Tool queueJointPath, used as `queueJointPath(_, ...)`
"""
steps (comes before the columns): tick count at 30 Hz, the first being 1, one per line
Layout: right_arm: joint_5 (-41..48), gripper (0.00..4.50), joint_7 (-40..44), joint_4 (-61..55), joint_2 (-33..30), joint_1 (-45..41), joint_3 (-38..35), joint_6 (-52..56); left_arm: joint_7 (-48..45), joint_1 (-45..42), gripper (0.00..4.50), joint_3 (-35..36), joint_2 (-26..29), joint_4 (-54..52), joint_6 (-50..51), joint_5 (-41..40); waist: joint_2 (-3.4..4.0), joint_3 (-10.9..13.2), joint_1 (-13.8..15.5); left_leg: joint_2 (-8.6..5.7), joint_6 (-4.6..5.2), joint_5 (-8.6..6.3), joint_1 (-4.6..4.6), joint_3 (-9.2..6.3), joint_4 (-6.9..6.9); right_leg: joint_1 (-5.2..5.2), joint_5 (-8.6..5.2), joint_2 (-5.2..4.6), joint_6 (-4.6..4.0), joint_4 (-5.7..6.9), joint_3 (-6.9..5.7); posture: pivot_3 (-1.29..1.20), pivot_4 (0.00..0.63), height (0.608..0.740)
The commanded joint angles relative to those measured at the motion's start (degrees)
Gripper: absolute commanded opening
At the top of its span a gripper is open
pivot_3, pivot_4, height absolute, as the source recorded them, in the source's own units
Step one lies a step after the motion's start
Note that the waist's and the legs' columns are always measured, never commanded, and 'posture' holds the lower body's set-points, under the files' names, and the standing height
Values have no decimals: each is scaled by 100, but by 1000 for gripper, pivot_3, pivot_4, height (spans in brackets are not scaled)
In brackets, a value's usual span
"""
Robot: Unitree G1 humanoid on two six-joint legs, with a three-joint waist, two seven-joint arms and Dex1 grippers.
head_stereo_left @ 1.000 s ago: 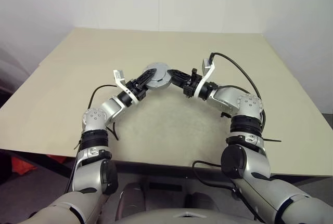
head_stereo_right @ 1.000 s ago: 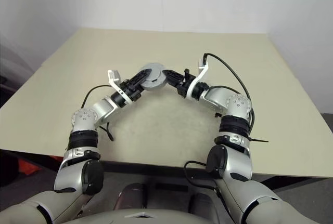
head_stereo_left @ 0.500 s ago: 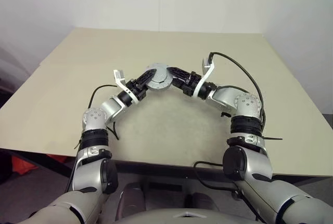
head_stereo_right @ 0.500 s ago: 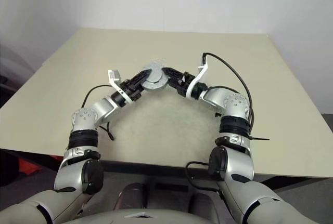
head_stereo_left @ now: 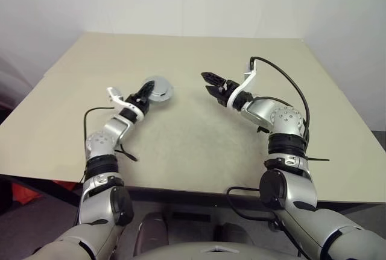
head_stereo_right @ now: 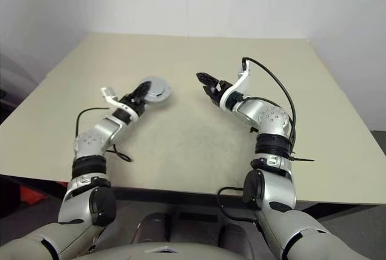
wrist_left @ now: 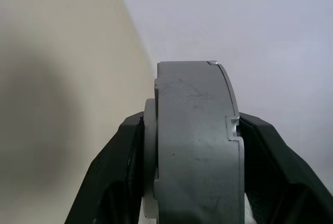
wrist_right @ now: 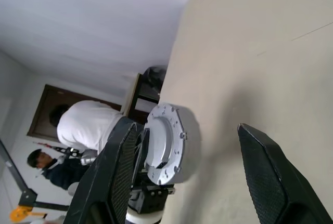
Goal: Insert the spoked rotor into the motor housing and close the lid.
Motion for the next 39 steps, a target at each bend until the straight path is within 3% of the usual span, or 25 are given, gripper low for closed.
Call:
queueJointPath(1, 15, 3480, 58, 12, -62, -96, -32, -65, 278, 23, 2372, 342, 120, -192, -434, -136, -1, 0, 0, 0, 0, 0, -1, -2, 1, 0, 0, 0, 0, 0, -1, 0, 0, 740)
queueJointPath(16, -98, 3480, 139, 233, -80, -181, 20, -14, 864, 351, 2372, 850, 453, -25, -1197, -18, -8, -2, 9, 1, -1, 0, -27, -30, 36, 3, 9, 0, 2, 6, -16, 0, 0, 740)
queueJointPath(17, -105, 3510, 143, 242, -77, -184, 22, -12, 909, 358, 2880, 851, 464, -17, -1212, -2, -8, -2, 10, 1, -1, 0, -27, -31, 37, 3, 10, 0, 3, 7, -16, 0, 0, 740)
queueJointPath(21, -149, 3510, 158, 275, -58, -185, 37, -28, 1070, 368, 4047, 914, 520, 87, -1210, -39, -9, -4, 5, 0, -1, 0, -27, -32, 39, 4, 11, 0, 5, 9, -16, 0, 0, 740)
queueJointPath(31, -230, 3510, 179, 481, -104, -268, 43, 3, 1532, 875, 4047, 1049, 672, -175, -920, -158, -11, -8, -70, 3, -3, 1, 9, -22, 37, 18, 4, 0, -7, 18, -8, 0, 0, 740)
queueJointPath(39, -399, 3510, 405, 914, -238, -473, 118, 5, 1884, 1742, 4047, 1402, 1208, -436, -1082, -179, -13, -19, -378, 14, -2, -1, 94, 28, -1, 43, -25, 6, 13, 19, 17, 0, 0, 740)
